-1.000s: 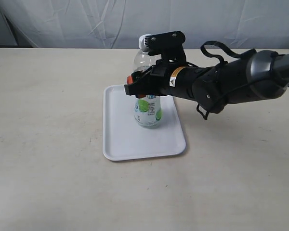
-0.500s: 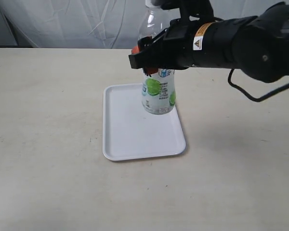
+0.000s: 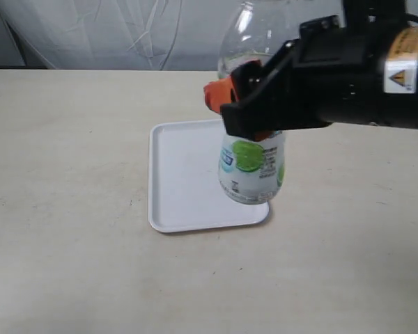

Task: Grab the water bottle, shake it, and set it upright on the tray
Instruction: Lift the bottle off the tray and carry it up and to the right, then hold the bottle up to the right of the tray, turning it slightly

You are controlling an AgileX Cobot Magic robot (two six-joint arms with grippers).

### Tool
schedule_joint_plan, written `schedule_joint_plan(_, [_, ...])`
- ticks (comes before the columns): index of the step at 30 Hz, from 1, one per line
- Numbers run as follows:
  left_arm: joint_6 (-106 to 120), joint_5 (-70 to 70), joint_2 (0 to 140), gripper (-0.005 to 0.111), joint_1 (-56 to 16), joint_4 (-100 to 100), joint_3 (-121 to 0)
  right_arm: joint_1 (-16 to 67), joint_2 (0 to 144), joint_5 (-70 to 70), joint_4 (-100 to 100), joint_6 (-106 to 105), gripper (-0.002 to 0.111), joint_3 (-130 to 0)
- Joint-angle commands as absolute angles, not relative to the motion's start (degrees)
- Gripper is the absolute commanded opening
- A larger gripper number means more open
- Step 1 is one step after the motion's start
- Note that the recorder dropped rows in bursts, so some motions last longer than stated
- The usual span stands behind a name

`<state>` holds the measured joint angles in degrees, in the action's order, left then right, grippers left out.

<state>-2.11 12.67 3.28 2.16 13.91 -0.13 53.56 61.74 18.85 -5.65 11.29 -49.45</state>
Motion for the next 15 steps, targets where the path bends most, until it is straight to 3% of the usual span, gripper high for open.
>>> schedule_joint_plan(1, [-2.58,11.91,3.04,0.0,2.2,14.21,0.0,53.74,54.27,22.91,-6.16,11.5,-0.001,-47.77])
schedule_joint_plan(6, [-2.58,11.91,3.04,0.0,2.2,14.21,0.0,52.95,48.79,27.83,-23.19,17.72,-0.001,-45.57])
schedule_joint_plan(10, [-2.58,11.91,3.04,0.0,2.2,14.21,0.0,51.73,48.46,35.08,-37.53,43.08,-0.001,-45.2])
schedule_joint_plan(15, [-2.58,11.91,3.04,0.0,2.2,14.21,0.0,55.86,47.74,31.75,-14.14,14.96,-0.001,-45.2])
